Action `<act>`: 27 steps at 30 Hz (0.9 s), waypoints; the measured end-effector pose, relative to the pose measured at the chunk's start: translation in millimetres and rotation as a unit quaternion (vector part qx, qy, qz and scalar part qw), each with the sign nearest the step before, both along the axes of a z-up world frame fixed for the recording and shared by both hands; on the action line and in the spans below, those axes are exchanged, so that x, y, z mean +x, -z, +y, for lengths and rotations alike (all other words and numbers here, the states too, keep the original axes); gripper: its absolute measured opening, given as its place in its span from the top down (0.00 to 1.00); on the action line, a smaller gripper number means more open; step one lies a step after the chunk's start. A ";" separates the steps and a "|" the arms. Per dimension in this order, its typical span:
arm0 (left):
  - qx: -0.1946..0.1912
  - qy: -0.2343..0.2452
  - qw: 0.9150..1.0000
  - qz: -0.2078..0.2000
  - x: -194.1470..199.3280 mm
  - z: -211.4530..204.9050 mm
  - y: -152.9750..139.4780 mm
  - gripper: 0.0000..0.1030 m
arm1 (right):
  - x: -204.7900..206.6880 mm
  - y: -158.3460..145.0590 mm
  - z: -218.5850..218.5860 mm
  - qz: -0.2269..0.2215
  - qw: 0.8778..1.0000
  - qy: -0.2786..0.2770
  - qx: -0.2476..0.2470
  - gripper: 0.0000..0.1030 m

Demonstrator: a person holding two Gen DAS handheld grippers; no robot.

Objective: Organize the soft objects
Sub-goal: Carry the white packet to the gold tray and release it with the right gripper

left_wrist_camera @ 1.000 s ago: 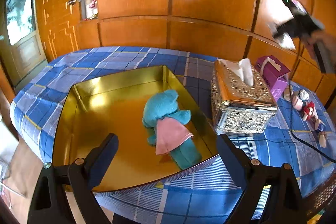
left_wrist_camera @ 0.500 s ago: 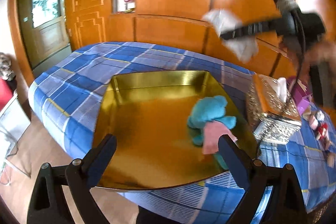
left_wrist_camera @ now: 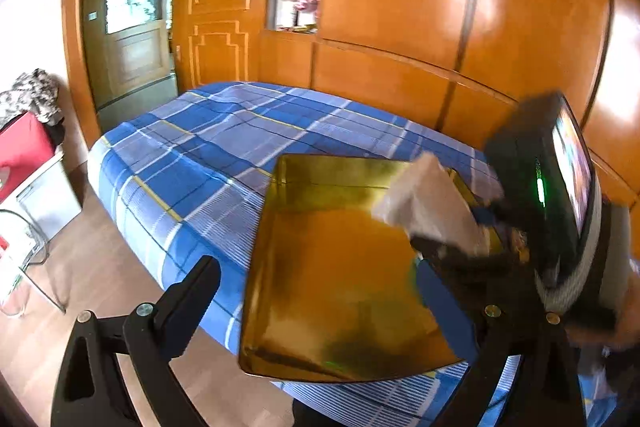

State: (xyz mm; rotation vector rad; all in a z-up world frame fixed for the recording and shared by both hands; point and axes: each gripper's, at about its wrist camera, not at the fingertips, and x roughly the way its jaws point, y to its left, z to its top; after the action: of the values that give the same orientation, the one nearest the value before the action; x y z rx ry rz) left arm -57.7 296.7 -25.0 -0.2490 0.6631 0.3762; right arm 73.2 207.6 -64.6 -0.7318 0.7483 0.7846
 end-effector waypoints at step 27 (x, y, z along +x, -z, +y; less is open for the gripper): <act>0.000 -0.071 0.997 -0.019 -12.2 37.9 -7.6 0.02 | -38.9 -44.0 -23.6 -0.083 0.991 0.079 0.070 0.44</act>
State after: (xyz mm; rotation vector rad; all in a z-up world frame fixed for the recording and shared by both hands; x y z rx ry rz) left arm -69.9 334.6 -17.4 -0.3038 0.6093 0.5061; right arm 34.3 184.0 -20.6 -0.5946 0.5874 0.6176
